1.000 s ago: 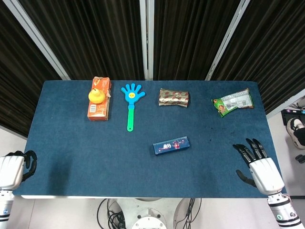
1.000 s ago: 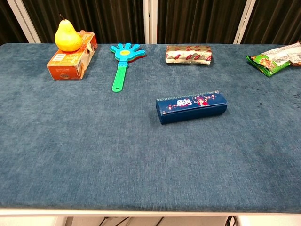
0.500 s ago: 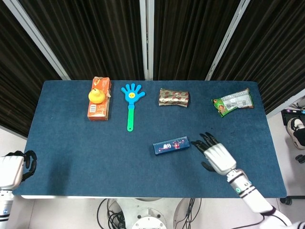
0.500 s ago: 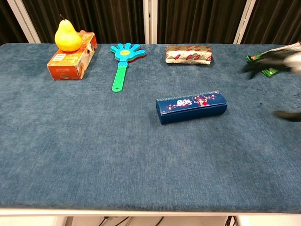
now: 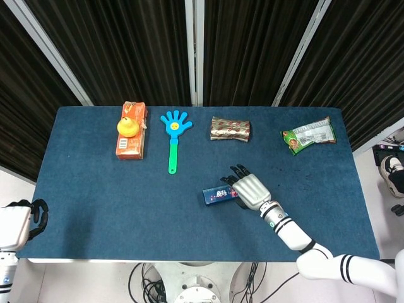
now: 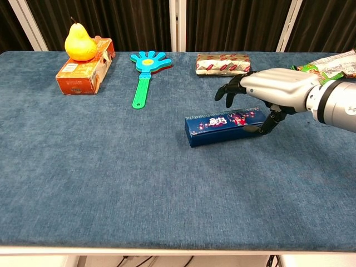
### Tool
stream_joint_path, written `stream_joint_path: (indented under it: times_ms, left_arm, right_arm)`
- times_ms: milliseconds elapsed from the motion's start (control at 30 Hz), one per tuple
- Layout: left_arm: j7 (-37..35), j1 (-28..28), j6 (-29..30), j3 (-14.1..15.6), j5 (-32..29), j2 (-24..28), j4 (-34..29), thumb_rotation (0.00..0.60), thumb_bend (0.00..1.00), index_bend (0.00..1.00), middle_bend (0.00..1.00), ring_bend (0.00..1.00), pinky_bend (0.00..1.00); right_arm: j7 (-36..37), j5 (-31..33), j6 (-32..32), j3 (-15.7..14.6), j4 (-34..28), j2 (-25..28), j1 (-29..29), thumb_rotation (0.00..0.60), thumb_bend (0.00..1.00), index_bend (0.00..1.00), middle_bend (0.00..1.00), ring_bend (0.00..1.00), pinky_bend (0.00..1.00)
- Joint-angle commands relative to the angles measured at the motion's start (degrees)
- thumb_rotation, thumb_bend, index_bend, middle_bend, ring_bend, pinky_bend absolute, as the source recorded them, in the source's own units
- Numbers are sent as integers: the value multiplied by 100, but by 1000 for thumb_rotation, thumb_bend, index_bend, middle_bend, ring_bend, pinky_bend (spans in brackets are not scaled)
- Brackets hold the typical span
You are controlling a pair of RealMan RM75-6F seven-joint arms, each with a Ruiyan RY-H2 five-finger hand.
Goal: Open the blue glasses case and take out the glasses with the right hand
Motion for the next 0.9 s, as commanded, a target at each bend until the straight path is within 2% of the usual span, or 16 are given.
stream_joint_path:
  times_ms: [33,733,900]
  left_arm:
    - [1,1,0,1,1,1,-1,600,358,698,709,554,580]
    - [-4,2,0,-2,0,3,-7,600,358,697,709,554,580]
    - [-9,0,-4,-4,-4,5,-7,600,359,698,709,554,580]
  right_arm:
    - [-58,112,12,-30,16,-31,54,600,325,185,255,0,15]
    - [-58,395,81,-228,11,-30,296,600,366,229,283,17,18]
    - [-90,442,62,-276,61,-83,371,600,422,260,295,35,29]
